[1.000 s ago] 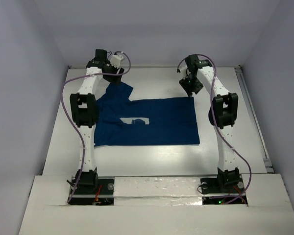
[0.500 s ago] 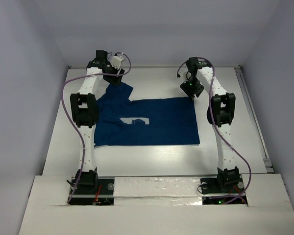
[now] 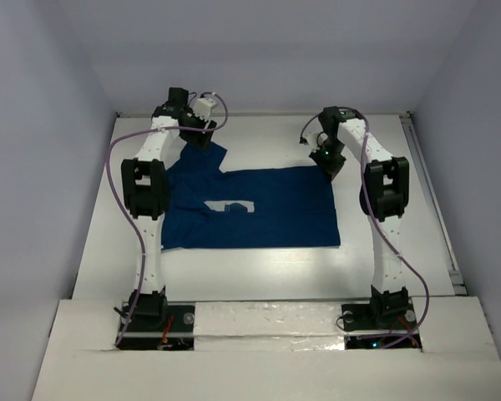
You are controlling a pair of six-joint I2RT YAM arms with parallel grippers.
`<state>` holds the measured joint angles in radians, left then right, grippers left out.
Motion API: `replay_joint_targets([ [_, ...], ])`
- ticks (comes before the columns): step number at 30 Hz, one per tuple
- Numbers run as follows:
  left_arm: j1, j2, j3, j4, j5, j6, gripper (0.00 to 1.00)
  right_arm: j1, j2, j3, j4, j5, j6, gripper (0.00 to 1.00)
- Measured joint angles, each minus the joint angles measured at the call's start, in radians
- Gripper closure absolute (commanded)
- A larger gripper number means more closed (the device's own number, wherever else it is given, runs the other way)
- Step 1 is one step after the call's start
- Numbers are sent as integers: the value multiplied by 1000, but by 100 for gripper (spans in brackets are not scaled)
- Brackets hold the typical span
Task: Fold and stack the t-shirts
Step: Fold the flattened tshirt in 1/3 of the way
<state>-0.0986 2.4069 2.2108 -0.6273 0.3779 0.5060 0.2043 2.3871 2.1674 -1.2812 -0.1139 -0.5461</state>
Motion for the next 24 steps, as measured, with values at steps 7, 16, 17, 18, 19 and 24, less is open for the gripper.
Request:
replay_joint_targets([
  [7,0,-76,-37,12,10,-14,40,57,-169,-88,65,-77,21,100],
  [16,0,-219,-193,50,13,-13,41,135,-148,-238,131,-155,59,100],
  [17,0,-222,-197,58,14,-13,41,142,-138,-251,141,-157,69,100],
  [18,0,-228,-209,61,14,-13,41,148,-130,-267,150,-158,81,100],
  [19,0,-230,-215,64,15,-13,41,155,-126,-281,158,-159,94,100],
  [24,0,-245,-247,72,28,-13,41,171,-121,-308,193,-164,160,100],
])
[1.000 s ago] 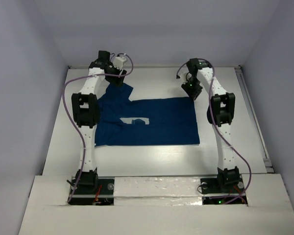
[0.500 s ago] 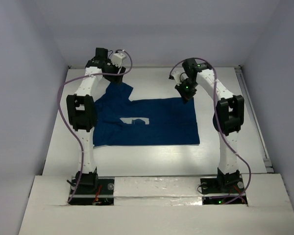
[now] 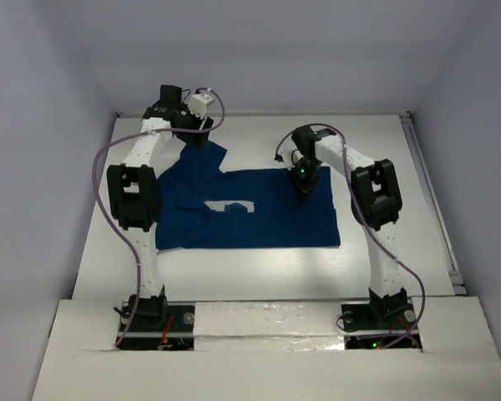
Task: Fold and stack the t-shirts
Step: Fold the flattened tshirt in 1/3 of the way
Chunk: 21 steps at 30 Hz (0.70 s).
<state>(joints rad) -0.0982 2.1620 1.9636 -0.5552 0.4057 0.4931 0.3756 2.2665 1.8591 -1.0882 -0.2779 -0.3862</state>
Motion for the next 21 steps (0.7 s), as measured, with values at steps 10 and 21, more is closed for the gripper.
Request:
replay_joint_targets([
  [10,1,-21,-26,11,11,5,41,14,-83,-159,120,-26,99,100],
  [21,2,-57,-102,28,23,21,41,19,-179,-326,208,-45,156,100],
])
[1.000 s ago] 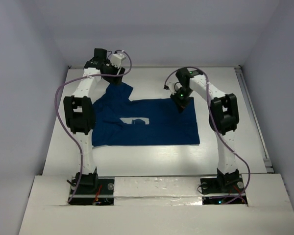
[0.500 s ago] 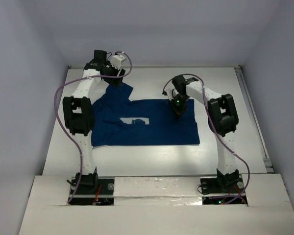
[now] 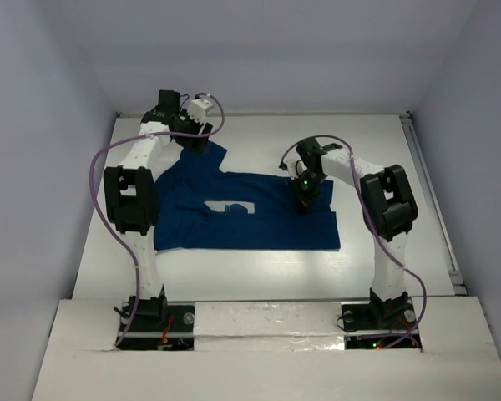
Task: Fold and stack the t-shirts
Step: Fold the flattened tshirt in 1/3 of the way
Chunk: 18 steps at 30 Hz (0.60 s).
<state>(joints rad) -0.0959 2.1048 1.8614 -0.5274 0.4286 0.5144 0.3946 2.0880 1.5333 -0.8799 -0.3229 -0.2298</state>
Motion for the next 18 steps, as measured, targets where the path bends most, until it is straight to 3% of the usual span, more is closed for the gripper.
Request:
replay_joint_targets([
  [1,0,-4,-9,0,2,1,41,0,-5,-7,2,0,3,100],
  [5,0,-21,-36,1,6,5,41,7,-16,-11,3,43,20,77],
  [7,0,-24,-36,3,9,5,41,15,-17,13,-11,98,19,73],
  [18,0,-58,-36,0,8,18,41,-44,55,460,-66,327,7,72],
])
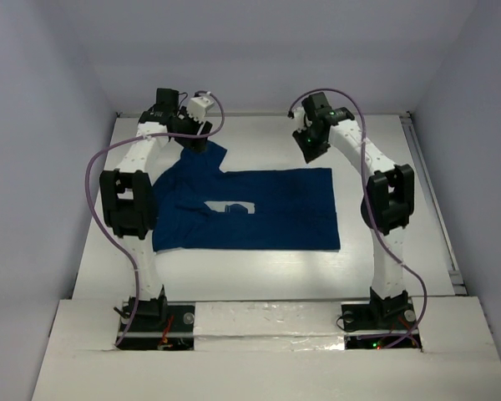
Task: Fold and stack the t-shirts
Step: Fold the flattened tshirt in 1/3 of the way
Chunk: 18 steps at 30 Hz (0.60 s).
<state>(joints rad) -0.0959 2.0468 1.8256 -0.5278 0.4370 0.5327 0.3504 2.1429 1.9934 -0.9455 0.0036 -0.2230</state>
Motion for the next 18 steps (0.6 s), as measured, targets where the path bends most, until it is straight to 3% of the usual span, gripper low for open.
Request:
replay_joint_targets([
  [4,0,0,0,-3,1,2,41,-63,114,149,-43,50,-5,71],
  [7,0,0,0,-8,4,2,41,-109,224,246,-90,62,-9,67],
  [8,0,0,0,-10,5,2,41,-123,254,263,-103,66,-10,61],
  [10,0,0,0,-14,6,2,41,-146,290,267,-130,73,-13,55],
  [18,0,0,5,-17,21,2,41,-159,313,277,-201,93,-35,54],
])
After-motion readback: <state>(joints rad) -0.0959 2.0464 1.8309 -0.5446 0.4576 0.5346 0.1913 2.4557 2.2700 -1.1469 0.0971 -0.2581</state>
